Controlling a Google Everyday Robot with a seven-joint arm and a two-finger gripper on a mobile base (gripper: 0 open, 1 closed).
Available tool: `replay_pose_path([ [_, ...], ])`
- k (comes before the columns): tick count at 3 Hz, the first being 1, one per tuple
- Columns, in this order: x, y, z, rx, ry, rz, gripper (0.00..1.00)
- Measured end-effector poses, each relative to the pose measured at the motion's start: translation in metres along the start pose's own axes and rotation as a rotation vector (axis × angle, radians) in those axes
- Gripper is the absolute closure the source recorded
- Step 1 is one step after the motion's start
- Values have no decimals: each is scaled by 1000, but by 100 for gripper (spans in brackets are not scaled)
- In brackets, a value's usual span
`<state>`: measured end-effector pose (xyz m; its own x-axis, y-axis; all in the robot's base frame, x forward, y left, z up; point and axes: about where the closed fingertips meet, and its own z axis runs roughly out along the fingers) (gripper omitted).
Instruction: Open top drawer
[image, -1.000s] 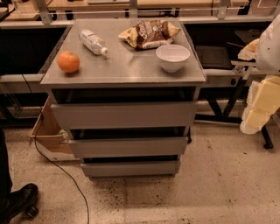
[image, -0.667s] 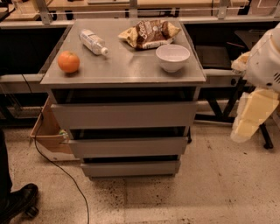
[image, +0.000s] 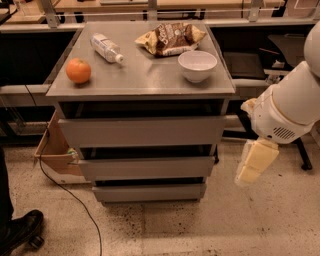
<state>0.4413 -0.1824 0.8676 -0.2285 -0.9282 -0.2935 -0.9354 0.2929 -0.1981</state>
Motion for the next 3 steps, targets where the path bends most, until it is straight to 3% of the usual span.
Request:
replay_pose_path([
  [1, -4, 3, 11, -6, 4, 6, 0],
  [3, -15, 3, 107, -57, -63, 49, 0],
])
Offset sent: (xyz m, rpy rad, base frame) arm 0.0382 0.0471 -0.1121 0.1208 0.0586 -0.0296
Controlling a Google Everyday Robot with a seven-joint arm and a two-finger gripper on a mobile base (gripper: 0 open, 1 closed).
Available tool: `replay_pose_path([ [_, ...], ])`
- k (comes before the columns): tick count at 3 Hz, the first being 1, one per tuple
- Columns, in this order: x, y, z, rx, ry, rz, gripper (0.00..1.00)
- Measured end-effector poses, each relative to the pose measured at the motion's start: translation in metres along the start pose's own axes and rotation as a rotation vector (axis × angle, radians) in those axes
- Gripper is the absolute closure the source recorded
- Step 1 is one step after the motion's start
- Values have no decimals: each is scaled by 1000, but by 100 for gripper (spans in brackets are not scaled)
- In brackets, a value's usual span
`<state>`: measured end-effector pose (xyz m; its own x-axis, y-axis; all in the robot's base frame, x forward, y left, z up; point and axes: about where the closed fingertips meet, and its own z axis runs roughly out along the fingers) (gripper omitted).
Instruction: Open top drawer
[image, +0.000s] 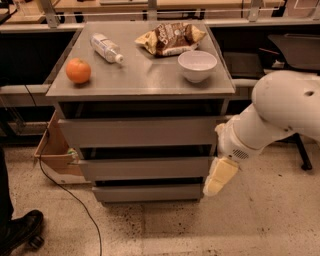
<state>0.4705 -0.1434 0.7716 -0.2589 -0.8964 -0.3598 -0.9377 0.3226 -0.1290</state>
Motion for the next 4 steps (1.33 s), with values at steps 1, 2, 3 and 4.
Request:
replay_pose_path([
  [1, -6, -15, 44, 4, -37, -3, 0],
  [2, -21, -36, 76, 24, -69, -33, 0],
  [3, -37, -62, 97, 56, -94, -72, 0],
  [4, -50, -84, 107, 88, -112, -110, 0],
])
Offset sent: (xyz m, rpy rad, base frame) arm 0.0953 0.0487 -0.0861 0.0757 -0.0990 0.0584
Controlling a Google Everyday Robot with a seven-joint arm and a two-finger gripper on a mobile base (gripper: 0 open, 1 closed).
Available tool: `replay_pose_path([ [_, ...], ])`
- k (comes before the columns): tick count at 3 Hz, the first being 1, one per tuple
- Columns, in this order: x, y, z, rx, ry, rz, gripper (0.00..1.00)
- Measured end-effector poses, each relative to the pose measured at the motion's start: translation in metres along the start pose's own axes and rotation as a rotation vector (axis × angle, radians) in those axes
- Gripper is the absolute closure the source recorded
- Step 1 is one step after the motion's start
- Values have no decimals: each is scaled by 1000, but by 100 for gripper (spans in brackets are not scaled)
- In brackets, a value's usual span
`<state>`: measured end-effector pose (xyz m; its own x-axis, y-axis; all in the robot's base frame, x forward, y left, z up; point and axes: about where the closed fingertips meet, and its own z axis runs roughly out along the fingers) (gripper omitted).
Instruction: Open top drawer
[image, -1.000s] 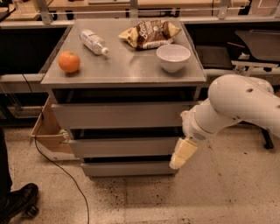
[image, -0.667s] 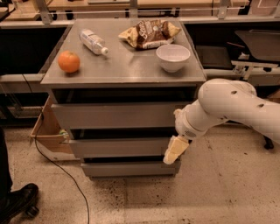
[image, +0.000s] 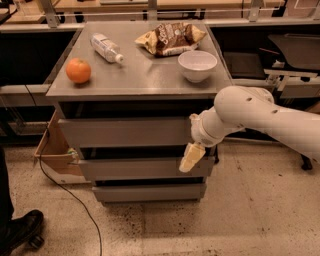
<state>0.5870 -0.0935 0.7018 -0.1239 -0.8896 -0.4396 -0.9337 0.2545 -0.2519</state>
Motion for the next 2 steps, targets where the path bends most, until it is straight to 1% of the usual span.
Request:
replay_pose_path([
  [1, -7, -19, 13, 19, -13, -38, 0],
  [2, -10, -33, 23, 30, -15, -70, 0],
])
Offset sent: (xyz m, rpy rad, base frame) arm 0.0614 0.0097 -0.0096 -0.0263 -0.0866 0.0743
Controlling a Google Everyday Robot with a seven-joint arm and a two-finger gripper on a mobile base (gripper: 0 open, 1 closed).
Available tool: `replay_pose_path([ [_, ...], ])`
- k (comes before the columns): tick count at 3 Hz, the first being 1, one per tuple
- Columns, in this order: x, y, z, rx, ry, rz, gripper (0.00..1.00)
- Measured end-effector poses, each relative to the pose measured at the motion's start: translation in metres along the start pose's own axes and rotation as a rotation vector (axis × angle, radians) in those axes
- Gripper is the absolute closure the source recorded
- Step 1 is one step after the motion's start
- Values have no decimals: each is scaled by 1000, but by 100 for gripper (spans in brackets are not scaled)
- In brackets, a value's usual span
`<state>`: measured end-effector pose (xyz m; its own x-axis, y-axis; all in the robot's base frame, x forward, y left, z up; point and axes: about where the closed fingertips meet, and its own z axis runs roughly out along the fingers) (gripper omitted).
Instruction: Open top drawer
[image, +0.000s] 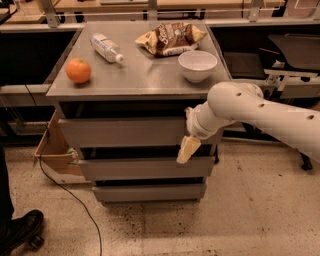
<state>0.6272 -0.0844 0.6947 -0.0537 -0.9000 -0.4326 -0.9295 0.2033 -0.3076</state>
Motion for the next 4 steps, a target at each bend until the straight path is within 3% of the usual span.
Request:
replay_pose_path([
  [1, 3, -5, 9, -3, 6, -20, 0],
  [4, 3, 1, 21, -27, -12, -25, 66],
])
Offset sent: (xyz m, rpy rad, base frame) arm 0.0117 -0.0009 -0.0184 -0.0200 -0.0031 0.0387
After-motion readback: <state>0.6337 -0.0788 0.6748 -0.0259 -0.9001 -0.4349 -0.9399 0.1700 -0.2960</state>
